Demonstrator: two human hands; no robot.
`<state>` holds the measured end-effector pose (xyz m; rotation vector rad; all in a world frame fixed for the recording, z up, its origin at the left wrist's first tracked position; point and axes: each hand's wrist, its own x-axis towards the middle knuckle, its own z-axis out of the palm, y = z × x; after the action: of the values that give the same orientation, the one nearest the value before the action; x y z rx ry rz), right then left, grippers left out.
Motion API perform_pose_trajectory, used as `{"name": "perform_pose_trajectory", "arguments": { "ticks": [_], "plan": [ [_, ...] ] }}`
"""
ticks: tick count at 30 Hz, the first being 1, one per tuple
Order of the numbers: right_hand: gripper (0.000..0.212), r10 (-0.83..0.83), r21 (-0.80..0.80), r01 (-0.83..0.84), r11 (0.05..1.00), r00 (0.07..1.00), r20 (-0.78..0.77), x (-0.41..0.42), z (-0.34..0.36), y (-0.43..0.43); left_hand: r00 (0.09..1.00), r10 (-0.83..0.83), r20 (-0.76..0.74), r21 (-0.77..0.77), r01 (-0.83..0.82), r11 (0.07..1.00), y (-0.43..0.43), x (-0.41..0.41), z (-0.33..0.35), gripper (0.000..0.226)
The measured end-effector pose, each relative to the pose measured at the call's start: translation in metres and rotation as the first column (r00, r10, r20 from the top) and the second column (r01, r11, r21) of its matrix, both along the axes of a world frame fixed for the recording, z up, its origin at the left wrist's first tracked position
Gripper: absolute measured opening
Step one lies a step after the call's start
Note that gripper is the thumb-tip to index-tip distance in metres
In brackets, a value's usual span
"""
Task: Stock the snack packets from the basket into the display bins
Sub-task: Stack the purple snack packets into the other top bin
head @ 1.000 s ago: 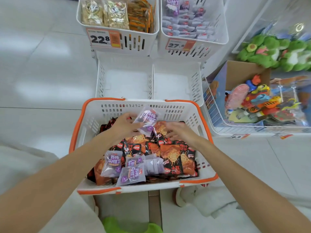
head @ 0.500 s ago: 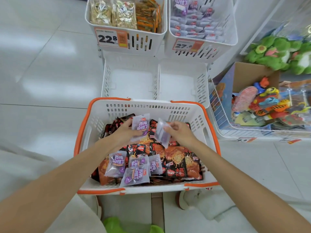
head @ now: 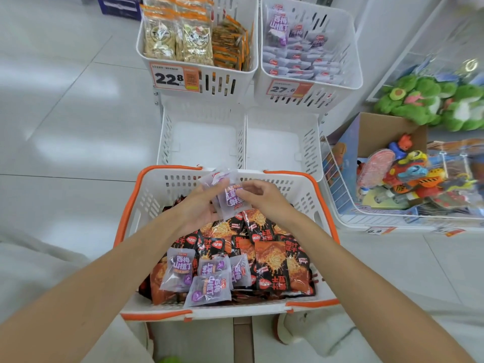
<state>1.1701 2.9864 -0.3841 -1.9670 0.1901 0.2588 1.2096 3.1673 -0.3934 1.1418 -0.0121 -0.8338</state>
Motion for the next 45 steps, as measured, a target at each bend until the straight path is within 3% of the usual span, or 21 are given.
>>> {"name": "perform_pose_trajectory", "arguments": {
  "ticks": [5,8,10,13,15,17,19,21,24,27,30,33,37,39,41,45],
  "plan": [
    [0.035,-0.062,0.018,0.062,0.998,0.998,0.02,0.002,0.001,0.003,0.997,0.068,0.026,0.056,-0.069,0.996,-0.006,0.003,-0.003,0.037],
    [0.041,-0.06,0.13,0.062,0.99,0.998,-0.019,0.002,0.01,0.003,0.995,0.095,0.042,0.054,-0.098,0.994,-0.005,0.009,0.001,0.04],
    [0.041,-0.037,0.075,0.036,0.996,0.999,0.015,0.004,0.022,-0.006,0.998,0.046,0.041,0.052,-0.048,0.998,0.002,0.016,0.009,0.053],
    [0.045,0.156,-0.17,-0.15,0.974,0.987,0.023,0.01,0.042,-0.021,0.989,-0.123,0.078,0.115,0.113,0.987,0.007,0.023,0.016,0.059],
    [0.062,0.164,-0.095,-0.156,0.983,0.984,0.073,0.012,0.051,-0.018,0.974,-0.209,0.085,0.138,0.196,0.971,0.004,0.022,0.015,0.054],
    [0.072,0.037,-0.027,-0.032,0.999,0.978,0.206,0.015,0.052,-0.014,0.978,-0.2,0.06,0.112,0.193,0.975,-0.002,0.019,0.015,0.051],
    [0.064,-0.082,-0.05,0.096,0.994,0.967,0.243,0.016,0.048,-0.012,0.99,-0.131,0.059,0.023,0.13,0.991,-0.003,0.018,0.015,0.05],
    [0.041,-0.088,-0.14,0.114,0.984,0.979,0.183,0.015,0.042,-0.011,0.991,-0.09,0.099,-0.017,0.092,0.996,-0.001,0.02,0.015,0.051],
    [0.021,-0.116,-0.125,0.149,0.981,0.965,0.236,0.012,0.033,-0.007,0.945,-0.164,0.284,0.174,0.117,0.978,-0.003,0.021,0.02,0.055],
    [0.041,-0.109,-0.116,0.153,0.981,0.941,0.321,0.018,0.036,-0.007,0.874,-0.233,0.426,0.277,0.119,0.953,-0.012,0.024,0.032,0.048],
    [0.063,-0.104,-0.07,0.124,0.99,0.965,0.24,0.023,0.047,-0.011,0.865,-0.268,0.425,0.237,0.179,0.955,-0.021,0.035,0.043,0.062],
    [0.032,-0.089,-0.1,0.101,0.99,0.989,0.117,0.032,0.057,-0.019,0.875,-0.261,0.407,0.285,0.15,0.947,-0.038,0.053,0.064,0.081],
    [0.019,-0.134,0.009,0.136,0.991,0.961,0.243,0.059,0.08,-0.033,0.804,-0.333,0.493,0.329,0.182,0.927,-0.069,0.086,0.097,0.031],
    [0.019,-0.189,0.082,0.172,0.982,0.929,0.318,0.078,0.094,-0.044,0.755,-0.331,0.566,0.311,0.176,0.934,-0.081,0.104,0.116,0.025],
    [0.034,-0.221,0.058,0.216,0.975,0.893,0.391,0.1,0.108,-0.056,0.766,-0.243,0.595,0.253,0.109,0.961,-0.091,0.127,0.132,0.02],
    [0.036,-0.277,0.033,0.304,0.952,0.81,0.516,0.149,0.14,-0.081,0.66,-0.089,0.746,0.227,-0.127,0.965,-0.113,0.182,0.148,0.066]
  ]
}}
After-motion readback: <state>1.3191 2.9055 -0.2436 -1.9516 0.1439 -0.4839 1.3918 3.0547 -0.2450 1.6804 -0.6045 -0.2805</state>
